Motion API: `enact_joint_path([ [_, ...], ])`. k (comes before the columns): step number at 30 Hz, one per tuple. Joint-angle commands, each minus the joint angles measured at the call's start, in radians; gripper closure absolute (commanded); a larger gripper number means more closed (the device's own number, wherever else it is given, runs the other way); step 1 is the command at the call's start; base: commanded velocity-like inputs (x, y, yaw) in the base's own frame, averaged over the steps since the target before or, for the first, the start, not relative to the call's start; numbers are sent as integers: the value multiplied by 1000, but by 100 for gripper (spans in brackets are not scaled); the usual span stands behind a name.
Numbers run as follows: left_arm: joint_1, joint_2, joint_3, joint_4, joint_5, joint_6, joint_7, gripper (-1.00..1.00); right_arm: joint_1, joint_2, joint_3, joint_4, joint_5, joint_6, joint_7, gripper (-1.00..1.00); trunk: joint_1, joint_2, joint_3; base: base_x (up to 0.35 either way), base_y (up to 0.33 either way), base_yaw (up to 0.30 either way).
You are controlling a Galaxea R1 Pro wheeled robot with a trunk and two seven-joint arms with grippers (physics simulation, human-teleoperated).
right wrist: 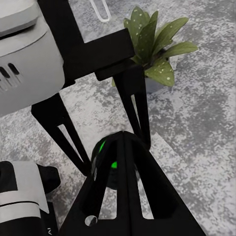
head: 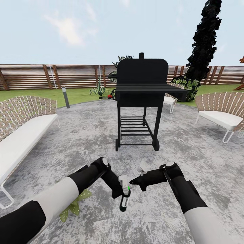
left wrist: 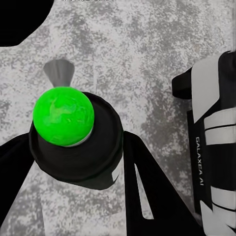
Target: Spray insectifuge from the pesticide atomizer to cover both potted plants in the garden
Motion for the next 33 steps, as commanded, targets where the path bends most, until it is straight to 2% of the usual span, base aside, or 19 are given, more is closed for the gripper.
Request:
enact_joint_path([
  [1, -1, -1, 0, -1, -3, 10, -5, 100, -1, 0, 1, -1, 4, 9, 4, 100, 0, 0, -1, 0, 0, 0],
  [27, -21, -2, 0, 1, -4, 12, -5, 100, -1, -2, 0, -1, 4, 9, 4, 100, 0, 0, -1, 0, 0, 0],
  [31, -21, 4, -2, 9, -5, 14, -4, 100, -1, -2, 0, -1, 4, 9, 4, 100, 0, 0, -1, 0, 0, 0],
  [33, -21, 23, -3, 35, -5, 15, -2, 100, -1, -2, 1, -1, 4, 9, 4, 100, 0, 0, -1, 0, 0, 0],
])
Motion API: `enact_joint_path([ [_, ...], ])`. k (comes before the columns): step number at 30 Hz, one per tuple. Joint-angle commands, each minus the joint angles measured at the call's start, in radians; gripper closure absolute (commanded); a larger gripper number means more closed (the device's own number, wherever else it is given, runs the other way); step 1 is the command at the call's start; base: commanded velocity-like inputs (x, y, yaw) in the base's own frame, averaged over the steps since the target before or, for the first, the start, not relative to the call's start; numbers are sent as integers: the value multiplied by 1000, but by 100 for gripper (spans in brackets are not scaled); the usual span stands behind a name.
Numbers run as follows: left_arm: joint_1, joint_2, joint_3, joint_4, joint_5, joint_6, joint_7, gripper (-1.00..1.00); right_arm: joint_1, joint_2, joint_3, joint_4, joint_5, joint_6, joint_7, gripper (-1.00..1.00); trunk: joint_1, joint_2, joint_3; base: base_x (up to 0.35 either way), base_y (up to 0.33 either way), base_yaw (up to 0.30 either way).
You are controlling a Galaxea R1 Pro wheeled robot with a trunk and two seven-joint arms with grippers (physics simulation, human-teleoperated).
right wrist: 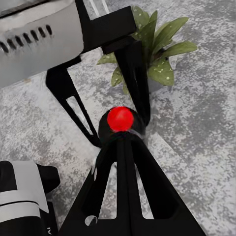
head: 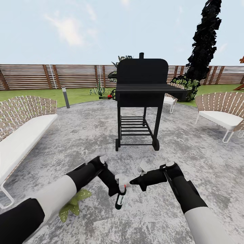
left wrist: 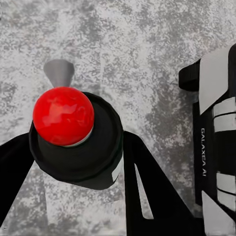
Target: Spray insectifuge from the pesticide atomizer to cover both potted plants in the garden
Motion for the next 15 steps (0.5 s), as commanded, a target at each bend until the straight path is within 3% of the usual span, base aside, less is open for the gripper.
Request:
enact_joint_path([
  [1, -1, 9, 1, 12, -2, 11, -3, 100, -1, 0, 1, -2, 4, 9, 5, 100, 0, -1, -1, 0, 0, 0],
  [10, -1, 61, 3, 26, 0, 13, 1, 100, -1, -8, -4, -4, 4, 13, 8, 100, 0, -1, -1, 0, 0, 0],
  [12, -1, 65, 19, 26, 0, 14, 1, 100, -1, -15, -7, -3, 3, 15, 9, 100, 0, -1, -1, 0, 0, 0],
  [13, -1, 64, 34, 26, 0, 14, 1, 100, -1, -30, -8, -3, 3, 16, 9, 100, 0, -1, -1, 0, 0, 0],
  [15, 0, 62, 84, 26, 1, 14, 1, 100, -1, -93, -11, -2, 0, 18, 10, 100, 0, -1, -1, 0, 0, 0],
])
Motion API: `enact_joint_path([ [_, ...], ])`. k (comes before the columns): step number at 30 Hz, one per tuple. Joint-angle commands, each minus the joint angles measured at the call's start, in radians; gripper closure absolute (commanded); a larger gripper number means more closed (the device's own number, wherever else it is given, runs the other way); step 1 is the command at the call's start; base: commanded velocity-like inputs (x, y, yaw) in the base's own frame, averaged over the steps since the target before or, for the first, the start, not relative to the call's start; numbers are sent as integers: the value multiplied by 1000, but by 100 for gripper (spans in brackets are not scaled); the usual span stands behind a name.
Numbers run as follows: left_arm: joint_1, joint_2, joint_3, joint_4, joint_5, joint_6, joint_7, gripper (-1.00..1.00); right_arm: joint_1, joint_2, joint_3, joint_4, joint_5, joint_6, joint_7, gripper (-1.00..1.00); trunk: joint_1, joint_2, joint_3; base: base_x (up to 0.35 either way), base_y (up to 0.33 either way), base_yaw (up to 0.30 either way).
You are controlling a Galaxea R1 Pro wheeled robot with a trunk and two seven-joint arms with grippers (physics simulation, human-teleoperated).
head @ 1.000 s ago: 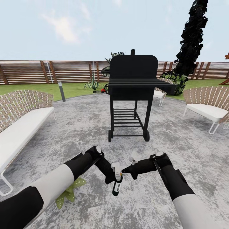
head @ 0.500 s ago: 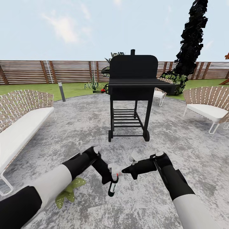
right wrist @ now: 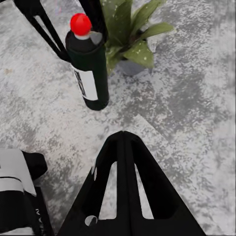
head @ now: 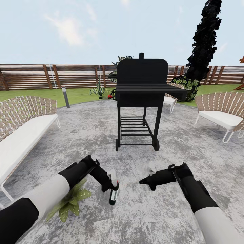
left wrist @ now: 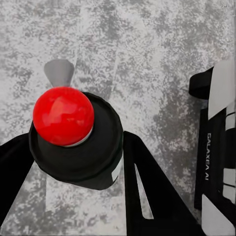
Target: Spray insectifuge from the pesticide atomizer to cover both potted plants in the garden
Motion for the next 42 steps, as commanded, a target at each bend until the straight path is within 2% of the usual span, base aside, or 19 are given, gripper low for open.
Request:
enact_joint_path([
  [1, 0, 0, 22, -2, -1, 10, -3, 100, -1, -27, 0, -1, 3, 10, 5, 100, 0, 0, -1, 0, 0, 0],
  [4, 6, 0, 102, -2, -1, 11, 7, 100, -1, -99, -9, 0, 1, 10, 5, 100, 0, 0, -1, 0, 0, 0],
  [6, 9, -1, 134, -2, 1, 11, 42, 100, -1, -136, -81, 0, 1, 9, 6, 100, 0, 0, -1, 0, 0, 0],
  [8, 28, -10, 145, -2, 9, 14, 81, 100, -1, -153, -256, 0, 1, 9, 7, 100, 0, 0, -1, 0, 0, 0],
  [9, 68, -24, 148, -3, 17, 22, 117, 100, -1, -156, -392, 0, 2, 6, 7, 100, 0, 0, -1, 0, 0, 0],
  [10, 89, -31, 148, -3, 19, 24, 142, 100, 2, -157, -450, 0, 4, 2, 6, -100, 0, 0, -1, 0, 0, 0],
  [12, 134, -44, 149, -3, 23, 26, 221, 100, 8, -154, -538, 1, 7, -17, 3, -100, 0, 0, -1, 0, 0, 0],
  [13, 148, -46, 149, -3, 24, 27, 246, 100, 10, -152, -555, 1, 8, -33, 2, -100, 0, 0, -1, 0, 0, 0],
  [16, 190, -50, 149, -4, 49, 26, 283, 100, 21, -147, -580, 18, 10, -121, -15, -100, 0, 0, -1, 0, 0, 0],
  [18, 202, -51, 149, -3, 88, 26, 290, 100, 33, -136, -584, 63, 11, -173, -83, -100, 0, 0, -1, 0, 0, 0],
  [21, 210, -51, 149, -1, 167, 25, 298, 100, 43, -63, -586, 202, 11, -276, -358, -100, 0, 0, -1, 0, 0, 0],
  [22, 225, -51, 149, -2, 192, 24, 300, 100, 44, -31, -587, 325, 10, -383, -511, -100, 0, 0, -1, 0, 0, 0],
  [24, 240, -51, 149, -1, 205, 24, 301, 100, 45, -19, -587, 462, 8, -489, -581, -100, 0, 0, -1, 0, 0, 0],
  [26, 248, -51, 150, -2, 211, 22, 302, 100, 45, -15, -587, 564, 6, -548, -612, -100, 0, 0, -1, 0, 0, 0],
  [31, 257, -51, 151, -1, 226, 6, 303, 100, 45, -15, -587, 615, 5, -576, -623, -100, 0, 0, -1, 0, 0, 0],
  [32, 261, -51, 152, -1, 245, 3, 302, 100, 45, -15, -587, 617, 4, -576, -623, -100, 0, 0, -1, 0, 0, 0],
  [34, 266, -50, 152, -1, 343, -2, 298, 100, 45, -15, -587, 619, 4, -578, -623, -100, 0, 0, -1, 0, 0, 0],
  [36, 267, -49, 151, -1, 401, -3, 295, 100, 45, -15, -587, 620, 4, -580, -623, -100, 0, 0, -1, 0, 0, 0],
  [42, 270, -46, 151, -2, 431, -17, 299, 100, 45, -15, -588, 622, 5, -579, -624, -100, 0, 0, -1, 0, 0, 0],
])
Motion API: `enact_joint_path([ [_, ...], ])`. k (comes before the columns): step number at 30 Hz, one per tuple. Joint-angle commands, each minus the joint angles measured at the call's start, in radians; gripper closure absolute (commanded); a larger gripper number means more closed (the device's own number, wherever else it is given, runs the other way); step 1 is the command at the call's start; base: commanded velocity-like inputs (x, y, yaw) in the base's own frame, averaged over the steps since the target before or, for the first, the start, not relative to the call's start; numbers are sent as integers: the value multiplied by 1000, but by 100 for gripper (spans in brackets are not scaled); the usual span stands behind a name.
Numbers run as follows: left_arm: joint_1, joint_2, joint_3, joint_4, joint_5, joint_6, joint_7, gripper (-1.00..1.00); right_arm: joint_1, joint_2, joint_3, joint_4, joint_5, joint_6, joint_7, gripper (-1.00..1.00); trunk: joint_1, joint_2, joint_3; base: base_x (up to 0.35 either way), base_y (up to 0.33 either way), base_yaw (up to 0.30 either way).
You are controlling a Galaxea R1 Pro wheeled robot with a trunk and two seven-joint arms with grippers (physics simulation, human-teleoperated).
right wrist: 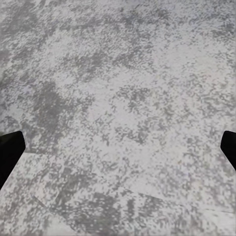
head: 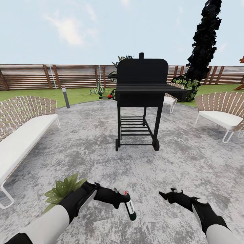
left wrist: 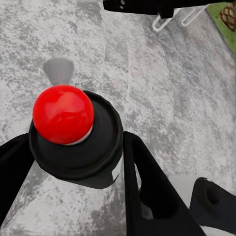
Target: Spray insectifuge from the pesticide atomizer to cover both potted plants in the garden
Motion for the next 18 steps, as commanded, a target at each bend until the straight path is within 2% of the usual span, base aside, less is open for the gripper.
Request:
enact_joint_path([
  [1, 1, 1, -5, -1, 11, -3, 2, 100, -1, 1, -8, -1, 8, 3, 8, -100, 0, 0, -1, 0, 0, 0],
  [4, 9, -1, -7, 0, 13, -58, 3, 100, -1, 0, -8, 2, 8, 4, 7, -100, 0, 0, -1, 0, 0, 0],
  [7, 19, -2, -8, -1, 13, -76, 4, 100, -1, 1, -8, 3, 8, 4, 8, -100, 0, 0, -1, 0, 0, 0],
  [11, 24, -2, -9, -1, 11, -81, 2, 100, -1, 1, -8, 1, 8, 6, 10, -100, 0, 0, -1, 0, 0, 0],
  [18, 26, 3, -6, -1, 11, -81, 1, 100, -1, -29, -16, 22, 7, 7, 8, -100, 0, 0, -1, -38, 0, 0],
])
